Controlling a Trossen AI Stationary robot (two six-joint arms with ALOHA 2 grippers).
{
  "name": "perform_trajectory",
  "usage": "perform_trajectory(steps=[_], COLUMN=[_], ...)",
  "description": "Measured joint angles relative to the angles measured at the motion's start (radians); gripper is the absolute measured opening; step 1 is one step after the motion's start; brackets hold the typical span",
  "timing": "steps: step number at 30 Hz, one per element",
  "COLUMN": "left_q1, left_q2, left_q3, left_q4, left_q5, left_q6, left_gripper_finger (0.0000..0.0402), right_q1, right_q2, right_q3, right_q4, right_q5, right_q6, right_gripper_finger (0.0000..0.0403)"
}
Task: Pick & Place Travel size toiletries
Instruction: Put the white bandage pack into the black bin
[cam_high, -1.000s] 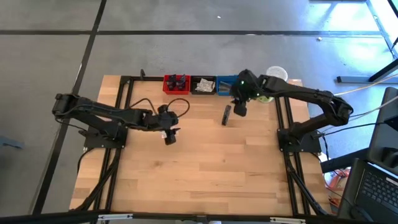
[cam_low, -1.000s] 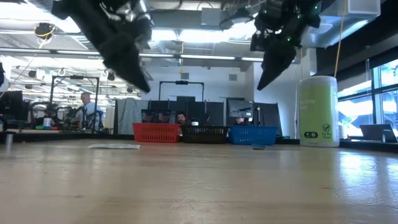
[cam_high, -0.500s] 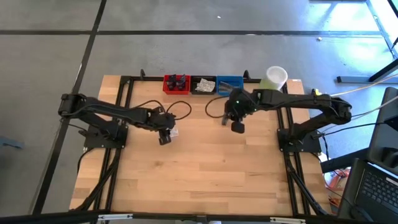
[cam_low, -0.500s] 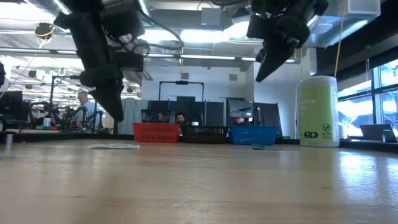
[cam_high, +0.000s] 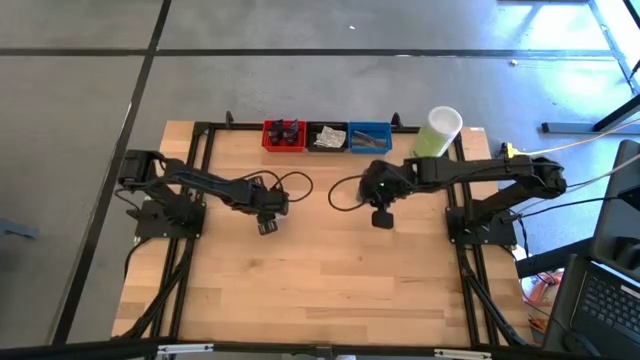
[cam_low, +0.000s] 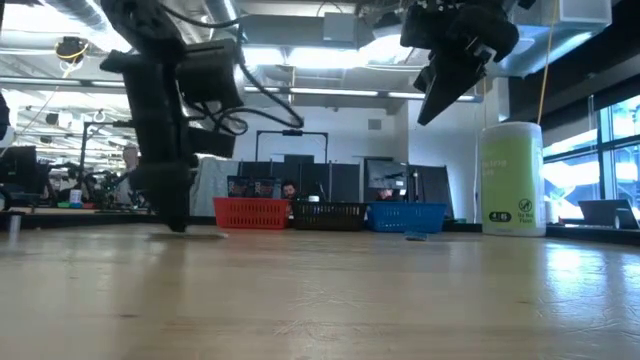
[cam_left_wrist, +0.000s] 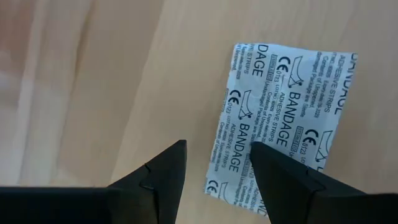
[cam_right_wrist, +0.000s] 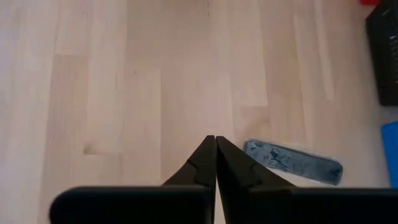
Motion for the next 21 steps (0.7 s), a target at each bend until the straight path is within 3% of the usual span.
perform_trajectory(steps=[11,21], left_q1=[-0.031,-0.04], left_q2=[0.053,0.056], left_q3=[-0.004,-0.006], left_q4=[0.268,0.363], left_q5=[0.168,0.182], left_q6=[0.006,-0.004], left_gripper_finger=[0.0182,0.0182], right_q1=[0.123,0.324], right_q2=[0.001,0.048], right_q3=[0.0,-0.026], right_q4=[0.002,0.121], right_q5=[0.015,0.158], right_q6=[0.084,0.158], right_gripper_finger=[0.0007,0.0008])
